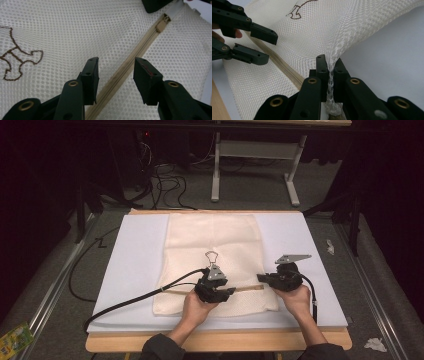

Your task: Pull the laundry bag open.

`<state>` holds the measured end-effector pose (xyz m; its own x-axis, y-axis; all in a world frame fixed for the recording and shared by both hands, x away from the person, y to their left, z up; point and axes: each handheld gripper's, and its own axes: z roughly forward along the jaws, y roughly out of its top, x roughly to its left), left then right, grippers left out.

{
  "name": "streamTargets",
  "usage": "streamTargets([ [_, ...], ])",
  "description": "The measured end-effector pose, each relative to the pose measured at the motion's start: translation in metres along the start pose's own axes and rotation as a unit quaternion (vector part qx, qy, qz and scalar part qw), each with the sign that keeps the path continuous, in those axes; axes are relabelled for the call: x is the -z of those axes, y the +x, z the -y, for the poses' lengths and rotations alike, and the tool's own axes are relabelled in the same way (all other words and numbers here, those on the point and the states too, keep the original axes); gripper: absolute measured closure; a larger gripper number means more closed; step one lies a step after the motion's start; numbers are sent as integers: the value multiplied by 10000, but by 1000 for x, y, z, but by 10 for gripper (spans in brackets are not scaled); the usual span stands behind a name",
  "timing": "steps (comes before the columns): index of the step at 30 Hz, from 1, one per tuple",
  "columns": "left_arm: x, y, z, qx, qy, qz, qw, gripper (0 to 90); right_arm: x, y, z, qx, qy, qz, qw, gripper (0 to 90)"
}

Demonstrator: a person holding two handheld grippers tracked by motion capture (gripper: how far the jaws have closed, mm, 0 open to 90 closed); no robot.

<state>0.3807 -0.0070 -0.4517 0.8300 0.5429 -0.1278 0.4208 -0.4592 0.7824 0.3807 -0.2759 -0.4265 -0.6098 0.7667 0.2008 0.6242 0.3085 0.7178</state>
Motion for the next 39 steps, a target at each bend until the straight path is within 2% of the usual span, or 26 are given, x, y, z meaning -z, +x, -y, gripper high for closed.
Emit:
streamTargets([
  [7,-1,-2,-1,61,-56,87,9999,566,0,1,0,21,-22,3,10000,877],
  [11,-6,-10,-5,-113,5,125,9999,573,1,2,-1,13,-9,-5,10000,877],
  [15,-12,-13,-7,-59,-19,229,9997,582,1,4,-3,37,-38,-33,10000,878],
  [20,-14,-17,-10,-134,-6,290,9995,589,0,6,-3,56,4,-46,10000,878],
  [23,-15,-18,-11,-96,-34,363,9993,591,-1,6,-4,58,-9,-65,10000,878],
  [39,-23,-27,-14,-200,14,495,9986,593,-6,12,-7,80,-2,-182,9998,878],
])
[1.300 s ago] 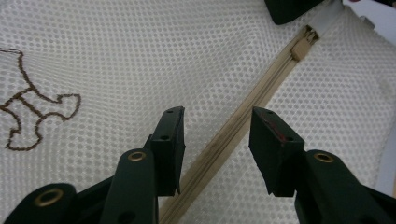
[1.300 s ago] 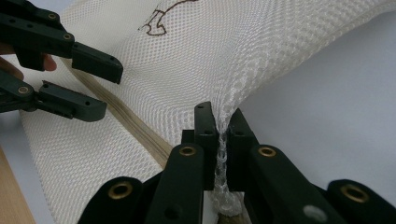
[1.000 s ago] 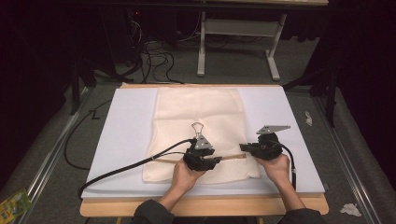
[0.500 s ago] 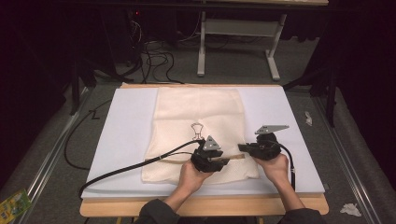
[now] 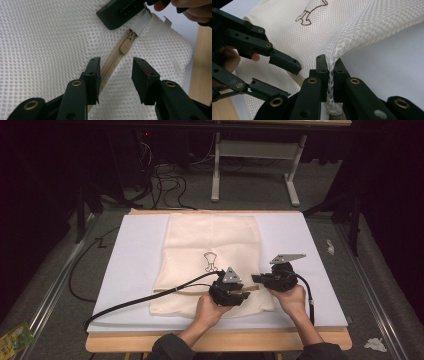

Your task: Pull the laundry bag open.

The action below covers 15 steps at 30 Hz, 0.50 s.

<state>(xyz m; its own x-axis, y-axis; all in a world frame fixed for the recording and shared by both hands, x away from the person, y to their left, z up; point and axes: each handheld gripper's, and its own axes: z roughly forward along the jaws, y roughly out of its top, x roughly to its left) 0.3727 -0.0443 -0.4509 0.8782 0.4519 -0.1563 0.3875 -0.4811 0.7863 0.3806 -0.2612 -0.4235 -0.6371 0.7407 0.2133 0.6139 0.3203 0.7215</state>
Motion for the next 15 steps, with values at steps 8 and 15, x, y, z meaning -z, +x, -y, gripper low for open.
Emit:
streamTargets([
  [8,-2,-5,-4,-105,-35,69,9999,634,-1,1,0,-17,5,-2,10000,878],
  [15,-8,-6,-2,-81,36,130,9999,642,-2,2,-1,37,-30,-38,10000,878],
])
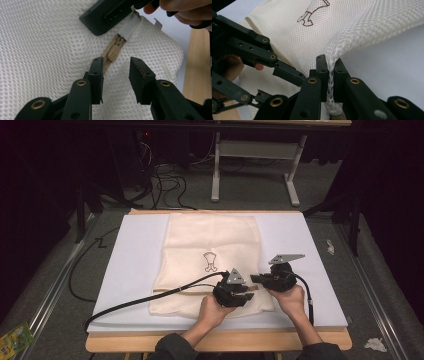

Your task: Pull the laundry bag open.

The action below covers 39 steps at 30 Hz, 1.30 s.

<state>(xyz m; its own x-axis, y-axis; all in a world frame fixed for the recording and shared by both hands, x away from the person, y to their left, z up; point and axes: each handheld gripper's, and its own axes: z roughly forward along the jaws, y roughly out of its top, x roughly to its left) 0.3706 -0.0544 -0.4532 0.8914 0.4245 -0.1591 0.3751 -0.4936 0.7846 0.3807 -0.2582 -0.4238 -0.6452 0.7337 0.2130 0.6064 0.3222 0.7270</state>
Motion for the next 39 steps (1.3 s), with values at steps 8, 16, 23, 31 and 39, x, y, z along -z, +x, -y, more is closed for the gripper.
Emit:
streamTargets([
  [8,-4,-1,0,52,-121,60,9999,651,-1,1,0,-8,-3,-36,10000,878],
  [16,-4,-2,0,49,-223,189,9996,704,-1,1,0,0,-1,-38,10000,878],
  [23,-5,-2,1,75,-220,244,9994,728,-1,2,0,0,9,-41,10000,878],
  [31,-6,0,0,109,-259,199,9994,826,-2,2,0,4,31,-42,10000,878],
  [39,-5,1,0,63,-241,174,9995,867,-1,2,0,21,49,-24,10000,877],
])
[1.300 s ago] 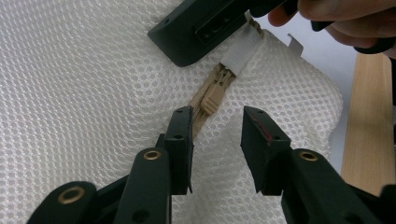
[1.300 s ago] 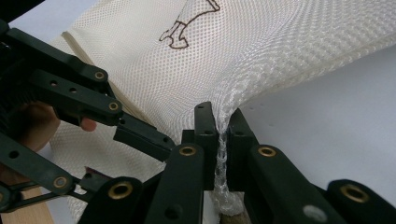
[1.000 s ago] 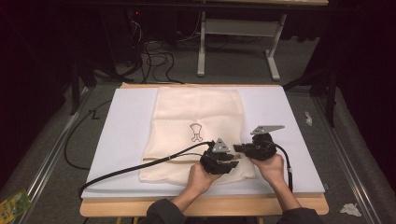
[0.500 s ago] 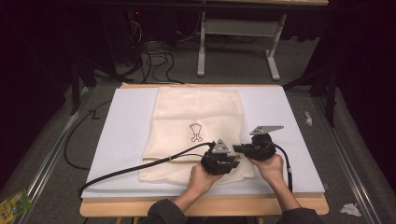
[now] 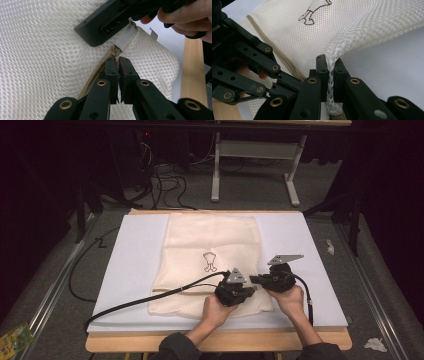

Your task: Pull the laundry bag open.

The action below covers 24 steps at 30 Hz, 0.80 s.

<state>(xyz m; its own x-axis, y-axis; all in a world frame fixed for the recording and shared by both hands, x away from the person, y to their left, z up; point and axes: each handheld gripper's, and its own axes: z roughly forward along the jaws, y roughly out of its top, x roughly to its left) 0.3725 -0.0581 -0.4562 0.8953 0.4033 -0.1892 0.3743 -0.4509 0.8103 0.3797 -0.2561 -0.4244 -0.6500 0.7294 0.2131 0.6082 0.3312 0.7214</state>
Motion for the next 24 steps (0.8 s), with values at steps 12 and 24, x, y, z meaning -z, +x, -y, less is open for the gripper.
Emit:
streamTargets([
  [12,4,-1,-1,-90,94,-23,9999,870,1,-2,3,25,-18,22,10000,878],
  [24,8,-2,-1,-161,132,-84,9997,871,2,-2,5,37,-19,23,10000,878],
])
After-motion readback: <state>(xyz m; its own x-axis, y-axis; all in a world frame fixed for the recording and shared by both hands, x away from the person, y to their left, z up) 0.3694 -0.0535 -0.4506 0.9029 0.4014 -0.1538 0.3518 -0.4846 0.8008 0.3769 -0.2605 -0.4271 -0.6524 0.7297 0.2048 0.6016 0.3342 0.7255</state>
